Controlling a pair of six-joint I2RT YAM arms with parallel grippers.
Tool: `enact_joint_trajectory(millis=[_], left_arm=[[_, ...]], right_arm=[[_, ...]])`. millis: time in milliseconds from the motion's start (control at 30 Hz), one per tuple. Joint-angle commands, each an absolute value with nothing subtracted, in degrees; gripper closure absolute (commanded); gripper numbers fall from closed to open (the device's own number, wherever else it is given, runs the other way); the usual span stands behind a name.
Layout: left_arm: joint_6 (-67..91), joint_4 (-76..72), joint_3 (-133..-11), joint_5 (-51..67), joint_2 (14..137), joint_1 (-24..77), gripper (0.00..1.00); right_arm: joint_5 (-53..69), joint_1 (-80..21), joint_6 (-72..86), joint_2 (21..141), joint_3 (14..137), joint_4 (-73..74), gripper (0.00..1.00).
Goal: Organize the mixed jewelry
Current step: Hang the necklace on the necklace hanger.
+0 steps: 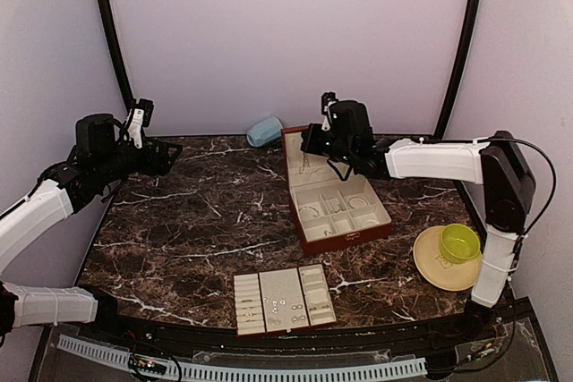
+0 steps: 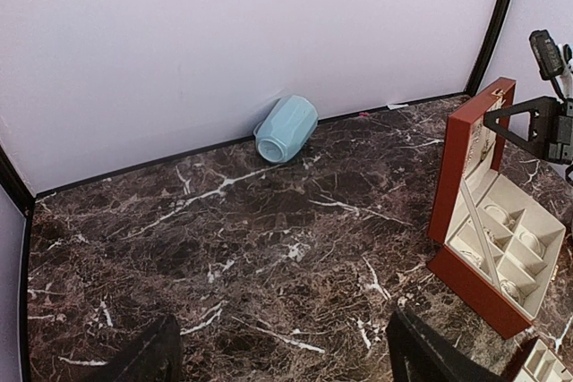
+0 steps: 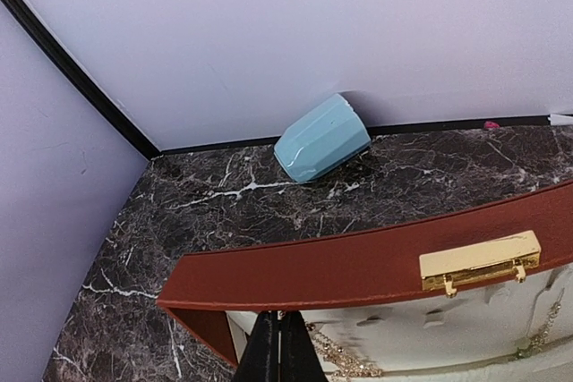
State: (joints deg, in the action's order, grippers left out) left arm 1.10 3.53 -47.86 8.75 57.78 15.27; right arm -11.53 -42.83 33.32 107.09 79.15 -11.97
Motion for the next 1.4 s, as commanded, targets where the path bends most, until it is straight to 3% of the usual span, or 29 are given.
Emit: enact_joint_trajectory(millis=[0, 1367], left_arm=[[1.1, 3.9, -47.4, 9.2, 56.8, 15.0, 0.18], [1.0, 3.9, -47.5, 9.2, 56.8, 15.0, 0.18]], right_arm=[[-10.4, -42.5, 33.1, 108.3, 81.5, -12.7, 1.0], [-12.9, -42.4, 33.1, 104.6, 79.1, -13.0, 1.0]])
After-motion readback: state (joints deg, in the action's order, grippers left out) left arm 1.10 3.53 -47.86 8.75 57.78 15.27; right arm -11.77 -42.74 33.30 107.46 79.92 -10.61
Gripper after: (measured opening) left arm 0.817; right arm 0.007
